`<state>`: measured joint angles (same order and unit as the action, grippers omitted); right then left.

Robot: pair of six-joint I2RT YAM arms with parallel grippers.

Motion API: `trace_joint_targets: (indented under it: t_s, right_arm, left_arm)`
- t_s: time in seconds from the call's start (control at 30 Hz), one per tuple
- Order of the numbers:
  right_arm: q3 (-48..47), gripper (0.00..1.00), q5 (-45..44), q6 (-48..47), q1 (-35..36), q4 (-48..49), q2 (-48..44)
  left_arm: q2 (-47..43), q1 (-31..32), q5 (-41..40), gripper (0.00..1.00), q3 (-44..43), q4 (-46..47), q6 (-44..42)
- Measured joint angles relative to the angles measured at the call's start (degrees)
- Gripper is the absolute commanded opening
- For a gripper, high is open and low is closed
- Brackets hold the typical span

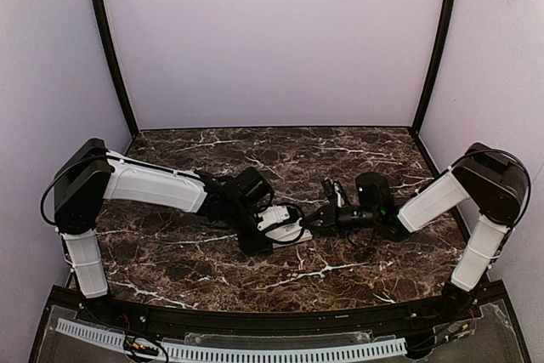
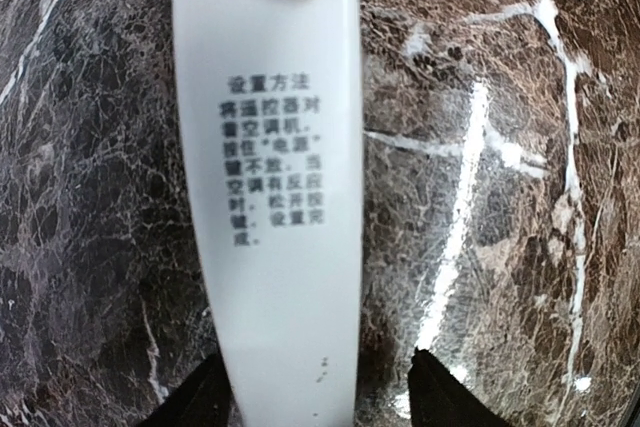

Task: Load the batteries into the remote control
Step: Hold the remote control without the battery cover at the center of the board.

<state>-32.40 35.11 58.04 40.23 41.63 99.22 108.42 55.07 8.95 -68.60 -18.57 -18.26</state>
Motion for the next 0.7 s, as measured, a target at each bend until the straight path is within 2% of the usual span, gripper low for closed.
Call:
trace_joint_targets:
  t_s: [0.1, 0.3, 0.5, 0.6, 0.7]
  right_arm:
    - [0.02, 0.0, 0.85, 1.22, -0.13, 2.38, 1.62]
    - [0.44, 0.0, 2.08, 3.41, -0.15, 5.73, 3.23]
    - [1.05, 0.0, 2.34, 4.26, -0.15, 6.67, 3.21]
    - [1.11, 0.0, 2.34, 4.59, -0.15, 6.73, 3.21]
    - [1.27, 0.0, 2.34, 4.81, -0.15, 6.82, 3.21]
  left_arm:
    - [0.5, 0.0, -0.17, 0.72, -0.57, -0.59, -0.42]
    - [1.03, 0.0, -0.28, 0.71, -3.34, -1.84, -1.57]
    - [2.99, -0.26, 0.31, 0.77, -6.73, -3.08, -2.91]
    - [4.24, -0.48, 0.85, 0.69, -7.54, -4.07, -3.26]
    - [5.55, -0.59, 1.49, 0.56, -8.15, -5.33, -3.5]
